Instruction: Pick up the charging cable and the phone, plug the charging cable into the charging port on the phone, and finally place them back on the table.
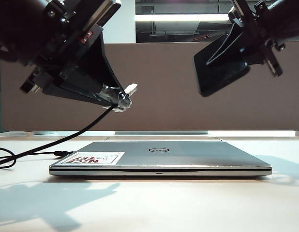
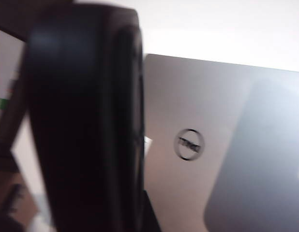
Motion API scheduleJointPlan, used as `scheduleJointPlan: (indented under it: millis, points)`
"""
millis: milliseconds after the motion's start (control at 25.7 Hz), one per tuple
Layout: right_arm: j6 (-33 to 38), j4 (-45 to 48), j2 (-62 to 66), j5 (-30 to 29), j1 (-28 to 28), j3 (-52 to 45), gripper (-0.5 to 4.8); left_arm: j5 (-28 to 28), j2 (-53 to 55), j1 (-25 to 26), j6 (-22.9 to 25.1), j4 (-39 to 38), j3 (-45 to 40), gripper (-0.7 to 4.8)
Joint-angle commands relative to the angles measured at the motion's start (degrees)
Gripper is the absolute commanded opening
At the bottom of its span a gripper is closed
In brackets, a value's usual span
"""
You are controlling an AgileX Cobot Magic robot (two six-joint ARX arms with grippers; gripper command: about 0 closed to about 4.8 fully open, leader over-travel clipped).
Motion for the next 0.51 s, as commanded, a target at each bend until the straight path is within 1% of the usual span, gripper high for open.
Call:
scheduleJointPlan:
  millis: [39, 155, 233, 350, 389, 505]
  points:
    - [5.8, 11.4, -0.4, -4.0, 0.9, -2.5, -0.05, 0.0, -0.2, -0.1, -1.9, 0.7, 0.0, -0.06]
    - [10.0, 19.4, -0.2, -6.1, 1.7, -5.5, -0.05, 0.0, -0.1, -0.3, -2.2, 0.7, 0.0, -0.06]
    - [12.7, 24.3, 0.0, -6.5, 2.6, -7.2, -0.05, 0.0, -0.1, -0.3, -2.2, 0.7, 0.0, -0.06]
    - [14.2, 29.1, 1.0, -6.7, 4.0, -8.6, -0.05, 0.0, -0.1, -0.3, -3.0, 0.7, 0.0, -0.06]
    - [14.5, 31.2, 1.8, -7.0, 5.4, -8.8, -0.05, 0.0, -0.1, -0.3, -3.9, 0.7, 0.0, -0.06]
    - [17.1, 36.5, 4.2, -8.7, 7.8, -8.8, -0.05, 0.0, -0.1, -0.3, -4.0, 0.7, 0.0, -0.06]
